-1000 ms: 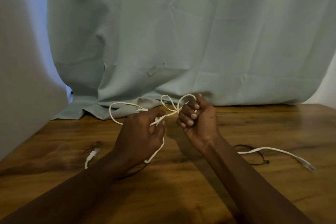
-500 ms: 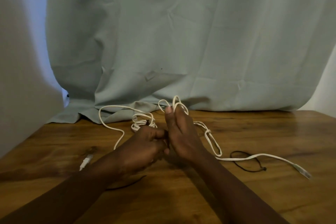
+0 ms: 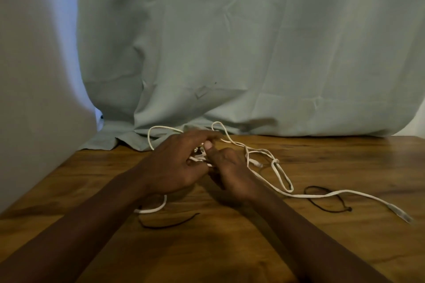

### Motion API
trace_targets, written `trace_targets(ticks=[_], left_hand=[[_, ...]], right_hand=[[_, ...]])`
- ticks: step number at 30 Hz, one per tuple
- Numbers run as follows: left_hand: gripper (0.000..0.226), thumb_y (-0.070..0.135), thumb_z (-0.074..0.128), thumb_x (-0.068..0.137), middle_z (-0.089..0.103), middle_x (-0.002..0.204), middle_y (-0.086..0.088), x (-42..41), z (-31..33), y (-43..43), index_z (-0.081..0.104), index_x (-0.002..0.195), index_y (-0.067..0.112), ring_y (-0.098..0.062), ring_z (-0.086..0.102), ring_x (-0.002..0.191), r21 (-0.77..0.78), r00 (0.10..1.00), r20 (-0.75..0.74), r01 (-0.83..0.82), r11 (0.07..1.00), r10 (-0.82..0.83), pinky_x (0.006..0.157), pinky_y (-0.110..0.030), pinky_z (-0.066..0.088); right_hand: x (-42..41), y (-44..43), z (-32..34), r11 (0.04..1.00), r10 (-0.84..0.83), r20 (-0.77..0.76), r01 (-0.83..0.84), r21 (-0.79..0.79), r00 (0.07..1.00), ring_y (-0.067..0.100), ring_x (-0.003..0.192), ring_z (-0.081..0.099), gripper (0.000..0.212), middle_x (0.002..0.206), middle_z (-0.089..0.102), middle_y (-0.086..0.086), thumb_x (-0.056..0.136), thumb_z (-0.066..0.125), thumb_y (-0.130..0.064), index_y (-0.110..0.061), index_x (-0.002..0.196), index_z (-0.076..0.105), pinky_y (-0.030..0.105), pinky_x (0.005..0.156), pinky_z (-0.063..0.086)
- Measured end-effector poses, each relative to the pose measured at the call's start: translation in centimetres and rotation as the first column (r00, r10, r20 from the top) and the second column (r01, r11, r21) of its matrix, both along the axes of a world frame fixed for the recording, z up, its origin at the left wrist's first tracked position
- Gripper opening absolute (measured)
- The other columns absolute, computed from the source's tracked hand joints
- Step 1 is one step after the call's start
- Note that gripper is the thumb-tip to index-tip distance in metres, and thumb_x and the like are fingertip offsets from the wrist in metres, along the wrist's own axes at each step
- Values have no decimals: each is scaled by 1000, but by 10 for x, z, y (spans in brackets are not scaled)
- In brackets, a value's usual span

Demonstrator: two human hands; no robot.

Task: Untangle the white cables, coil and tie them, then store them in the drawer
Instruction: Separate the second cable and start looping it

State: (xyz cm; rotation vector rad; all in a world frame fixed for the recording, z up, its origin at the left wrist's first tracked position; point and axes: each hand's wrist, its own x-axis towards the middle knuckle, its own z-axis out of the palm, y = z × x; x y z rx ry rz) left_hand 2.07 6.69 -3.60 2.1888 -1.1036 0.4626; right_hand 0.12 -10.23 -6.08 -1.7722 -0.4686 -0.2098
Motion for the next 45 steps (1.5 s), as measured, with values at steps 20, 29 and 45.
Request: trace_targets(ticks=[20, 29, 45], left_hand=[[29, 23, 74, 89, 60, 50, 5, 16, -8, -13, 64, 101, -1, -2, 48, 38, -573, 860, -454, -81, 816, -233, 40, -14, 35], [26, 29, 84, 83, 71, 66, -15, 28, -2, -1, 68, 82, 9, -27, 64, 55, -569, 993, -117, -44, 821, -28, 54, -38, 51], [25, 34, 73, 91, 70, 78, 23, 6, -32, -32, 70, 115, 41, 5, 65, 73, -102, 965, 90, -235, 967, 245, 62, -16, 45]], right_hand=[[11, -7, 5, 761, 557, -379, -272, 589, 739, 6, 32, 16, 48, 43, 24, -9, 99, 47, -44, -24, 57, 35, 20, 38, 14], [8, -6, 7, 700, 673, -414, -348, 623, 613, 9, 36, 7, 40, 47, 11, -8, 95, 38, -39, -28, 60, 22, 16, 41, 7], [21, -28, 17, 442, 211, -293, 176, 879, 932, 5, 25, 17, 60, 38, 21, -9, 108, 30, -34, -24, 50, 32, 12, 31, 12]])
